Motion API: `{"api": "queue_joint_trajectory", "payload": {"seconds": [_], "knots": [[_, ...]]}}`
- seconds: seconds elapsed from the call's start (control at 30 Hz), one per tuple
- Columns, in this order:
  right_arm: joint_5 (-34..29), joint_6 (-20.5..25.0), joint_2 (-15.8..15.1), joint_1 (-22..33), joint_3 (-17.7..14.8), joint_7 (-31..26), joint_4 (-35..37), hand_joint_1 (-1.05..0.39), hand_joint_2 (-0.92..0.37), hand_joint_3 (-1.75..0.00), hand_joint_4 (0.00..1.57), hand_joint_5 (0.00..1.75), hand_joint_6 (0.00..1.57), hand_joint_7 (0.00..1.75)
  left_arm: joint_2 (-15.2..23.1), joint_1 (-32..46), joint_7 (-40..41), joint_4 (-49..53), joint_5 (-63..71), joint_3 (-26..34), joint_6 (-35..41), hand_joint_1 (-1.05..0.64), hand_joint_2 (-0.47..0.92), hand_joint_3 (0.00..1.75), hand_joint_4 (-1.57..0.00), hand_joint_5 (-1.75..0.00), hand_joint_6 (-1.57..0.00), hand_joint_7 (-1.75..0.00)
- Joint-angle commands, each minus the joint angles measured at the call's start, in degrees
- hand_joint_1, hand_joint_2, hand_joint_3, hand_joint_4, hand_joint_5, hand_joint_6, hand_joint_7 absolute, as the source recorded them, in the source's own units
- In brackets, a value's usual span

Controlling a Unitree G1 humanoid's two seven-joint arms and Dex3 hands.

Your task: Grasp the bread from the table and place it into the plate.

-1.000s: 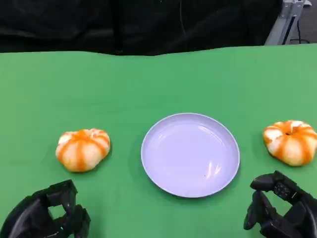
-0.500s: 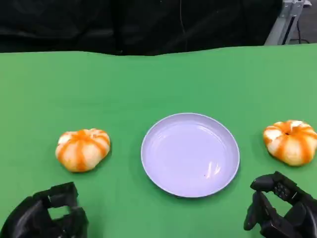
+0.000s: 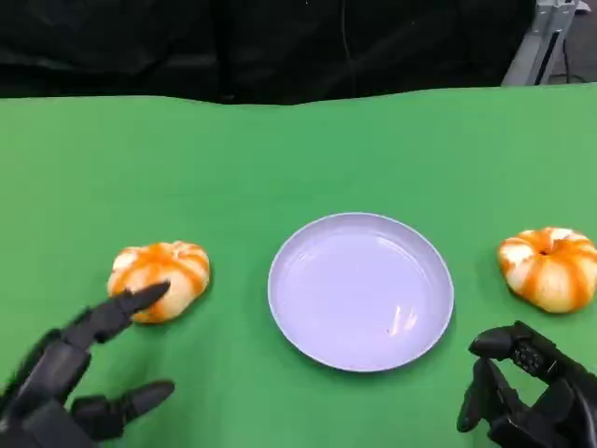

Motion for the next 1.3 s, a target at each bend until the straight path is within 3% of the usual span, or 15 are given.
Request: {"api": "queue_joint_trajectory", "payload": {"seconds": [0.03, 0.23, 0.53, 0.77, 1.3], "knots": [[-0.14, 0.22, -0.85, -0.23, -0.57, -0.6, 0.2, -0.16, -0.54, -1.07, 0.85, 1.75, 0.79, 1.45, 5.97, -6.72, 8.6, 3.2, 11.63, -2.05, -1.8, -0.86, 0.92, 0.26, -0.01, -0.01, -0.33, -0.02], [0.13, 0.08, -0.72, -0.23, -0.56, -0.26, 0.39, -0.16, -0.54, -1.07, 0.85, 1.75, 0.79, 1.46, 10.78, -13.69, 11.6, 5.3, 21.96, -7.13, 3.04, -0.94, 0.92, 0.15, 0.0, 0.0, -0.34, -0.01], [-0.26, -0.12, -0.33, -0.08, -0.05, -0.79, 0.06, -0.16, -0.53, -1.07, 0.84, 1.75, 0.8, 1.44, 12.71, -21.34, 11.01, 10.37, 26.77, -13.76, 8.91, -0.96, 0.92, 0.08, -0.03, -0.01, -0.35, -0.01], [-0.14, -0.47, -0.25, 0.04, 0.29, -0.66, 0.07, -0.16, -0.54, -1.06, 0.84, 1.75, 0.8, 1.43, 12.55, -26.25, 11.78, 17.22, 27.46, -18.46, 11.61, -0.99, 0.92, 0.09, -0.01, 0.0, -0.34, 0.0], [-0.02, -0.49, 0.35, 0.73, 1.29, -1.75, -1.1, -0.16, -0.53, -1.08, 0.84, 1.75, 0.82, 1.42, 7.24, -39.64, 15.44, 41.52, 26.22, -27.3, 13.34, -0.99, 0.92, 0.11, -0.02, -0.01, -0.32, 0.0]]}}
